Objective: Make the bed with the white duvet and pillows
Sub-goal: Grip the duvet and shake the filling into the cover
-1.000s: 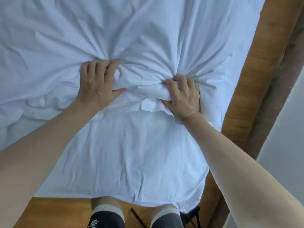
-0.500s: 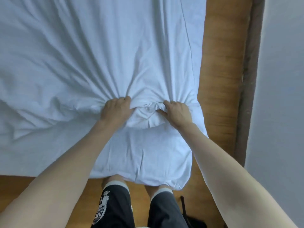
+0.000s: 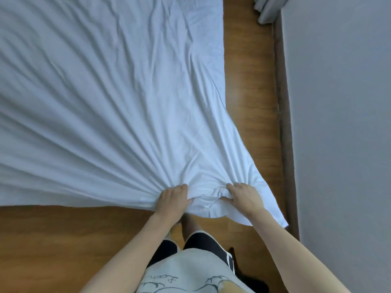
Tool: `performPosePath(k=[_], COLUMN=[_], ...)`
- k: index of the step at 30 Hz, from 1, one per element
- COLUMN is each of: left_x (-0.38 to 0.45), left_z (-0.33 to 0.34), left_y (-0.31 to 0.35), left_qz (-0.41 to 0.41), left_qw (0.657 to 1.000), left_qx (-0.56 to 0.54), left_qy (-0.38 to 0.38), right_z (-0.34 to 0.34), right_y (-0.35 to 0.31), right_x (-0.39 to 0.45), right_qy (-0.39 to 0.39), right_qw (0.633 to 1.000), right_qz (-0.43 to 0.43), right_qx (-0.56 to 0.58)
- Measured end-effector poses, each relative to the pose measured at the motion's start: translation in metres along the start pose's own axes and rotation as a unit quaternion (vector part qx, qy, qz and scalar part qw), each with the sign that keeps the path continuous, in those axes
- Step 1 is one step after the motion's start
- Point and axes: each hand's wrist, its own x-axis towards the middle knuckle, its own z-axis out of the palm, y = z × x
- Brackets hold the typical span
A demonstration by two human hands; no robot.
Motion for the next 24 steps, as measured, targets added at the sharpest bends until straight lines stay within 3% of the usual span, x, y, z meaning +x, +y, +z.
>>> performPosePath(k=[3,6,9,14,18,24], left_x=[-0.032,-0.058,-0.072,-0.085,-0.091,-0.111], left_z=[0.016,0.033,0.040,0.026,0.002,-0.041], left_y=[0.033,0.054,0.062,0.041,0.004,-0.056], left_qz=[-0.009,-0.041,-0.035,-0.058,-0.122,-0.229], left_qw=[0.998,0.994,0.983,0.984,0.977,0.965], left_qx=[-0.033,0.013,0.024,0.025,0.033,-0.022], left_qy=[-0.051,-0.100,-0.181,-0.166,-0.174,-0.127], right_z=[0.014,0.031,0.041,0.045,0.033,-0.001], right_y=[0.007,-0.003,-0.025,-0.055,-0.079,-0.126], right_x=[-0.047,-0.072,-0.081,-0.068,-0.047,-0.004], right_qy=[-0.015,-0.042,-0.123,-0.135,-0.159,-0.146], right_qw=[0.998,0.990,0.980,0.984,0.984,0.988], right_qz=[0.017,0.080,0.130,0.104,0.067,-0.026], right_qx=[-0.063,-0.105,-0.087,-0.056,-0.038,-0.046])
